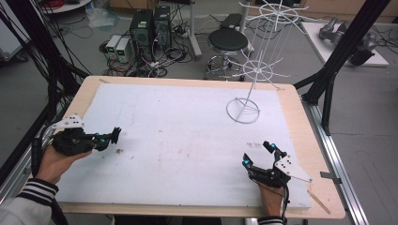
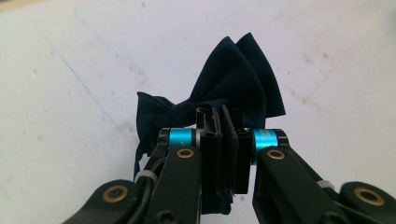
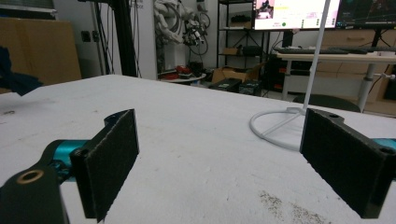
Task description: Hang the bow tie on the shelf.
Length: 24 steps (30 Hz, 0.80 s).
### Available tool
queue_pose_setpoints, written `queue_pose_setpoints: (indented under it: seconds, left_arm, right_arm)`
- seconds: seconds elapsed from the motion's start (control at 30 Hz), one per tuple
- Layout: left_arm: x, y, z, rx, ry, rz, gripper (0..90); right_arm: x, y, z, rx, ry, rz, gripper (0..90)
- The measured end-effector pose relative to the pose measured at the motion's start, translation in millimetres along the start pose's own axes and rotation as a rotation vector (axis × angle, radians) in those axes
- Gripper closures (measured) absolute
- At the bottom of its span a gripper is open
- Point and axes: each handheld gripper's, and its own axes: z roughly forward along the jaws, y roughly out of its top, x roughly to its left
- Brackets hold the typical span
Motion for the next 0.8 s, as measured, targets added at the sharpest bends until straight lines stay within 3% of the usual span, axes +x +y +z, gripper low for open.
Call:
queue_pose_setpoints:
  seconds: [0.13,0.27,0.6,0.8]
  left_arm:
    - [-1.1,5.0,1.6,-0.086,0.0,-0.034,85.6]
    - [-2.4,10.3,4.6,-0.148,0.0,-0.04,85.7]
    - [-10.3,27.2,15.9,-0.219,-0.022,-0.022,85.6]
    - [-12.5,33.9,19.5,-0.273,-0.022,-0.034,85.5]
  right_arm:
    - [0.1,0.0,0.0,0.0,0.0,0.003,10.7]
    - [0.0,0.0,-0.1,0.001,-0.001,0.004,10.7]
    - [0.0,0.0,0.0,0.0,0.0,0.005,10.7]
    - [0.0,0.0,-0.1,0.001,0.001,0.004,10.7]
